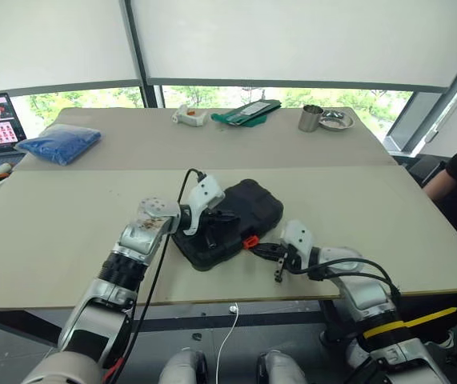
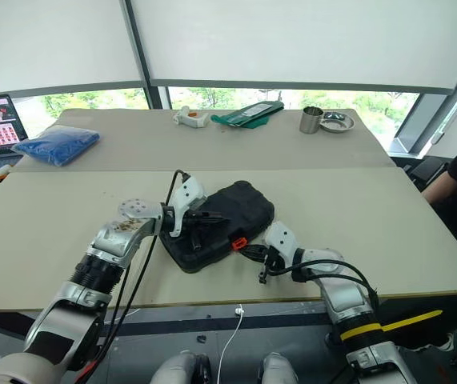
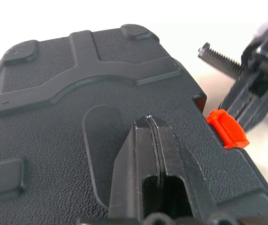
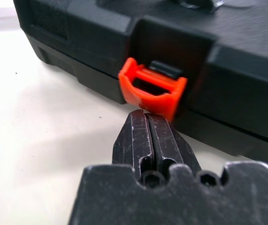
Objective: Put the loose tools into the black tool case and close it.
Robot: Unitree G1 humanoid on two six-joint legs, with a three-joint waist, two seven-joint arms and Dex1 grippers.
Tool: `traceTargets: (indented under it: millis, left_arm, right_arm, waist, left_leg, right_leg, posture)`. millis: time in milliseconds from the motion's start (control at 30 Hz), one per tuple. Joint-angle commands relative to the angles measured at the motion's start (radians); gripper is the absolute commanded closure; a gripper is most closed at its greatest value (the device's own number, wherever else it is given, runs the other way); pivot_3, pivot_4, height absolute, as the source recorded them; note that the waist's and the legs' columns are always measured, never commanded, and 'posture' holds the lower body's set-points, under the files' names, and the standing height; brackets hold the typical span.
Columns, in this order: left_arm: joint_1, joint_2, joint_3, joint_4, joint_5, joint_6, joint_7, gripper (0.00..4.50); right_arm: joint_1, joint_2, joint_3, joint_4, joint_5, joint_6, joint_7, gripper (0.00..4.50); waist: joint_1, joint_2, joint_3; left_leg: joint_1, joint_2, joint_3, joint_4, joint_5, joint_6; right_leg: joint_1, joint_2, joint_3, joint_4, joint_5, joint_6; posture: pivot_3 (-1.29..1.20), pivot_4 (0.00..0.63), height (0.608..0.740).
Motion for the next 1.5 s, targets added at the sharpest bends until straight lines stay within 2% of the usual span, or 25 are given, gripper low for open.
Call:
traceTargets:
  millis: [33,367,633,767,867,933,967,1033,1133,1200,1233,1267,1300,1367,1500]
  left_arm:
    - [0.073,0.012,-0.100,0.065,0.060,0.087,-0.025,4.47]
    - [0.070,0.005,-0.101,0.073,0.059,0.100,-0.025,4.47]
    - [0.094,0.028,-0.082,0.053,0.052,0.073,-0.042,4.47]
    - [0.111,0.025,-0.027,0.056,0.019,-0.070,-0.061,4.47]
    - [0.131,0.010,0.076,0.024,-0.046,-0.194,-0.052,4.47]
    - [0.166,0.031,0.148,-0.032,-0.113,-0.258,-0.099,3.94]
    - [0.187,0.053,0.186,-0.067,-0.151,-0.272,-0.127,3.76]
    - [0.225,0.099,0.250,-0.118,-0.202,-0.275,-0.149,2.88]
    - [0.307,0.213,0.341,-0.191,-0.254,-0.242,-0.174,1.82]
    - [0.386,0.297,0.386,-0.210,-0.227,-0.315,-0.193,1.02]
    - [0.422,0.334,0.403,-0.207,-0.207,-0.367,-0.209,0.76]
    - [0.460,0.370,0.425,-0.201,-0.180,-0.386,-0.189,0.28]
    - [0.501,0.399,0.449,-0.195,-0.150,-0.387,-0.148,0.00]
    - [0.557,0.430,0.485,-0.179,-0.130,-0.402,-0.105,0.00]
    - [0.655,0.427,0.536,-0.165,-0.091,-0.455,-0.009,0.00]
  right_arm:
    - [-0.084,0.000,-0.053,-0.062,0.047,-0.032,0.011,4.50]
    - [-0.108,0.033,-0.050,-0.074,0.082,0.039,0.020,4.50]
    - [-0.009,-0.068,-0.081,-0.203,0.140,0.111,0.104,4.50]
    - [0.053,-0.112,-0.081,-0.238,0.146,0.131,0.109,4.50]
    - [0.085,-0.125,-0.102,-0.220,0.123,0.049,0.097,4.50]
    - [0.109,-0.123,-0.159,-0.223,0.159,0.020,0.084,4.50]
    - [0.127,-0.134,-0.184,-0.231,0.175,-0.014,0.102,4.21]
    - [0.160,-0.162,-0.221,-0.244,0.186,-0.059,0.130,3.58]
    - [0.196,-0.202,-0.295,-0.238,0.201,-0.136,0.147,2.63]
    - [0.231,-0.234,-0.334,-0.229,0.209,-0.188,0.178,1.89]
    - [0.250,-0.248,-0.348,-0.229,0.225,-0.214,0.211,1.64]
    - [0.267,-0.250,-0.370,-0.227,0.247,-0.231,0.227,1.17]
    - [0.284,-0.272,-0.378,-0.227,0.258,-0.211,0.243,0.85]
    - [0.300,-0.300,-0.393,-0.225,0.297,-0.175,0.280,0.10]
    - [0.314,-0.310,-0.387,-0.167,0.274,-0.257,0.323,0.02]
  waist:
    - [-0.001,0.000,0.000]
    - [-0.002,0.000,0.000]
    - [0.023,-0.001,-0.005]
    - [0.020,-0.001,-0.006]
    - [0.017,-0.001,-0.006]
    - [0.016,-0.001,-0.006]
    - [0.014,-0.001,-0.005]
    - [0.013,-0.002,-0.004]
    - [0.011,-0.003,0.000]
    - [0.012,-0.003,0.003]
    - [0.014,-0.002,0.004]
    - [0.015,-0.002,0.004]
    - [0.018,-0.002,0.005]
    - [0.024,-0.001,0.008]
    - [0.032,0.000,0.009]
  left_leg:
    - [0.000,0.000,0.000,0.000,0.000,0.000]
    - [0.007,0.000,0.000,-0.003,0.000,0.000]
    - [0.009,-0.002,0.002,-0.010,-0.002,-0.003]
    - [0.010,-0.002,0.002,-0.013,-0.002,-0.003]
    - [0.012,-0.001,0.002,-0.014,-0.002,-0.003]
    - [0.012,-0.001,0.002,-0.015,-0.002,-0.003]
    - [0.012,-0.001,0.002,-0.015,-0.002,-0.003]
    - [0.009,-0.002,0.003,-0.015,-0.002,-0.003]
    - [0.007,-0.002,0.003,-0.015,-0.002,-0.003]
    - [0.006,-0.002,0.003,-0.016,-0.002,-0.003]
    - [0.006,-0.002,0.003,-0.016,-0.002,-0.003]
    - [0.006,-0.002,0.003,-0.016,-0.003,-0.004]
    - [0.006,-0.001,0.003,-0.016,-0.003,-0.005]
    - [0.006,-0.001,0.003,-0.016,-0.004,-0.006]
    - [0.000,-0.001,0.003,-0.016,-0.004,-0.006]
  right_leg:
    - [0.000,0.000,0.000,0.000,0.000,0.000]
    - [0.002,0.000,0.001,-0.001,0.000,0.000]
    - [0.003,-0.003,0.001,-0.007,-0.002,-0.002]
    - [0.003,-0.002,0.001,-0.006,-0.002,-0.003]
    - [0.003,-0.002,0.001,-0.006,-0.003,-0.003]
    - [0.002,-0.002,0.002,-0.006,-0.003,-0.003]
    - [0.001,-0.002,0.002,-0.006,-0.003,-0.003]
    - [0.001,-0.001,0.002,-0.006,-0.003,-0.003]
    - [0.000,-0.001,0.002,-0.006,-0.003,-0.003]
    - [-0.001,-0.001,0.002,-0.006,-0.003,-0.004]
    - [-0.002,-0.001,0.002,-0.007,-0.003,-0.004]
    - [-0.005,-0.002,0.001,-0.008,-0.003,-0.004]
    - [-0.004,-0.002,0.002,-0.009,-0.003,-0.004]
    - [-0.004,-0.003,0.002,-0.010,-0.003,-0.004]
    - [-0.010,-0.004,0.001,-0.013,-0.003,-0.003]
  posture:
    - [0.00,0.150,0.740]
    - [0.00,0.150,0.740]
    - [0.00,0.150,0.740]
    - [0.00,0.150,0.740]
    - [0.00,0.150,0.740]
    - [0.00,0.150,0.740]
    - [0.00,0.150,0.740]
    - [0.00,0.150,0.740]
    - [0.00,0.150,0.740]
    - [0.00,0.150,0.740]
    - [0.00,0.150,0.740]
    - [0.00,0.150,0.740]
    - [0.00,0.150,0.740]
    - [0.00,0.150,0.740]
    - [0.00,0.150,0.740]
